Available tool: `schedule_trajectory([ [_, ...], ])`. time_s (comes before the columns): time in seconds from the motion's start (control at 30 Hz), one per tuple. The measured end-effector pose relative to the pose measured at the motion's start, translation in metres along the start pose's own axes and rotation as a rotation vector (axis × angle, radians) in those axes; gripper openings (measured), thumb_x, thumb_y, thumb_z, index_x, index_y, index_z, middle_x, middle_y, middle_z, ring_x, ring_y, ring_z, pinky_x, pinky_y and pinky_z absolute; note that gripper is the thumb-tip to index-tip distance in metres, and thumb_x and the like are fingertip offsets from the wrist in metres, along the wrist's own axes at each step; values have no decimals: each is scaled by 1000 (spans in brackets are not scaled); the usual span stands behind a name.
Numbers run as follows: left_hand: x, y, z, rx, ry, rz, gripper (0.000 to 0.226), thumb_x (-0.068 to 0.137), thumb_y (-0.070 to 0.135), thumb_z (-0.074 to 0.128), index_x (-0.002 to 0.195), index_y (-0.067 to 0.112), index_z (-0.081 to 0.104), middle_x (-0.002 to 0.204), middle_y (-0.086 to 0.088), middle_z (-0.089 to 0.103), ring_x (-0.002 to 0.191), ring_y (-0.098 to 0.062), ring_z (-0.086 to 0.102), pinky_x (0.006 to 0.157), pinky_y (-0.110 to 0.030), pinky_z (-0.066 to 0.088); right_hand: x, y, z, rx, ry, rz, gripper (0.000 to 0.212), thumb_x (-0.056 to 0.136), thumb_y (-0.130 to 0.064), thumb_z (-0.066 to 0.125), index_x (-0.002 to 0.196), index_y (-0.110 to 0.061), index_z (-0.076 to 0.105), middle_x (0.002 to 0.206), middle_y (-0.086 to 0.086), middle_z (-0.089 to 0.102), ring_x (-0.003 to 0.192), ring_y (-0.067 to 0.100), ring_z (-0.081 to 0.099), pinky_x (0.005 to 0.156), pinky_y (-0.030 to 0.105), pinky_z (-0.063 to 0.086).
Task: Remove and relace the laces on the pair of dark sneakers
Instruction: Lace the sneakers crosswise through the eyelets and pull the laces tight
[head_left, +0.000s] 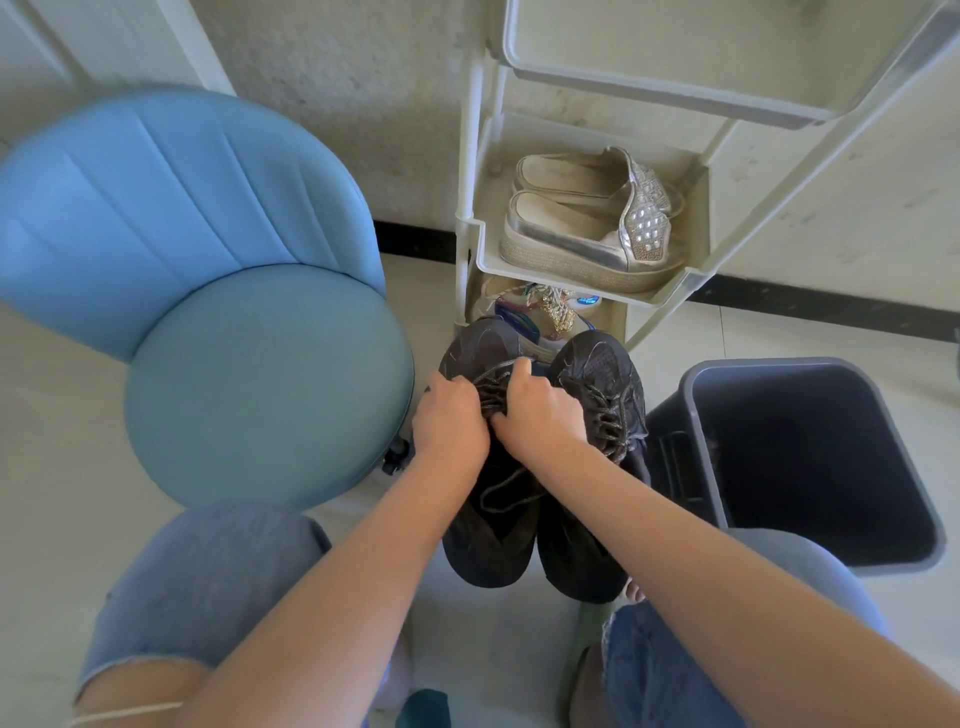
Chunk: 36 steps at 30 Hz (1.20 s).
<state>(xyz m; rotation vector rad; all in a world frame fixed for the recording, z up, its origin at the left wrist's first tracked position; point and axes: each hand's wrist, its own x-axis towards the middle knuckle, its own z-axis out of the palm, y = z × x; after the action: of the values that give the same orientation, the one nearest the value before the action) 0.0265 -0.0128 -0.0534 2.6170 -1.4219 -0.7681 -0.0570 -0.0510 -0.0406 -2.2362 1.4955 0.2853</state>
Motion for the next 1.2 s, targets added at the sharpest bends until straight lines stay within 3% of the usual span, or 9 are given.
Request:
schedule_trajectory([
  [0.2,1,-2,2,46,-27,56,25,92,3,47,116,-2,51,123,-20,43,104,-36,55,86,-38,45,1,9,3,-57,-18,-27,47,93,-9,52,134,0,31,113,17,62,104,37,61,69,37,40],
  [0.5,3,-9,1,-54,-31,36,32,90,1,48,121,2,50,123,-19,45,109,-37,52,90,-40,44,1,14,2,-101,-39,-96,29,94,-5,48,121,-3,38,109,16,61,97,37,61,65,37,39],
  [0.6,5,-13,-4,-291,-42,-41,44,82,8,63,125,7,54,123,-15,51,108,-30,55,89,-34,45,2,18,0,108,-73,-29,30,93,-16,52,119,-6,41,108,16,61,98,35,60,68,35,42],
  [0.67,11,-19,-14,-490,-122,-87,53,72,13,76,121,9,58,120,-8,59,106,-22,58,83,-27,44,4,23,-4,313,-109,36,41,88,-33,61,119,-10,46,105,9,60,96,28,60,72,32,46],
  [0.73,14,-20,-21,-562,-175,-102,58,67,15,81,120,9,58,118,-5,62,109,-20,58,87,-27,44,5,28,-6,360,-126,50,49,82,-43,66,117,-12,51,103,4,62,94,23,61,75,33,51],
  [0.93,0,-14,-12,-349,-99,-75,58,75,27,75,124,9,48,119,-11,55,107,-27,57,85,-33,46,2,24,-6,226,-103,63,53,84,-35,62,127,-8,47,110,10,62,96,28,62,81,39,55],
  [1.07,-5,-9,-9,-189,-59,3,44,88,11,56,130,10,45,127,-16,42,108,-35,54,91,-38,44,3,24,-5,150,-114,2,32,86,-21,60,116,-9,56,106,11,64,92,30,62,75,36,53],
  [1.2,-4,-10,-9,-139,-68,13,41,92,5,49,132,7,43,129,-18,41,111,-36,53,95,-37,42,4,29,-4,115,-115,-38,25,87,-17,60,111,-10,57,107,12,62,95,32,60,72,33,45],
])
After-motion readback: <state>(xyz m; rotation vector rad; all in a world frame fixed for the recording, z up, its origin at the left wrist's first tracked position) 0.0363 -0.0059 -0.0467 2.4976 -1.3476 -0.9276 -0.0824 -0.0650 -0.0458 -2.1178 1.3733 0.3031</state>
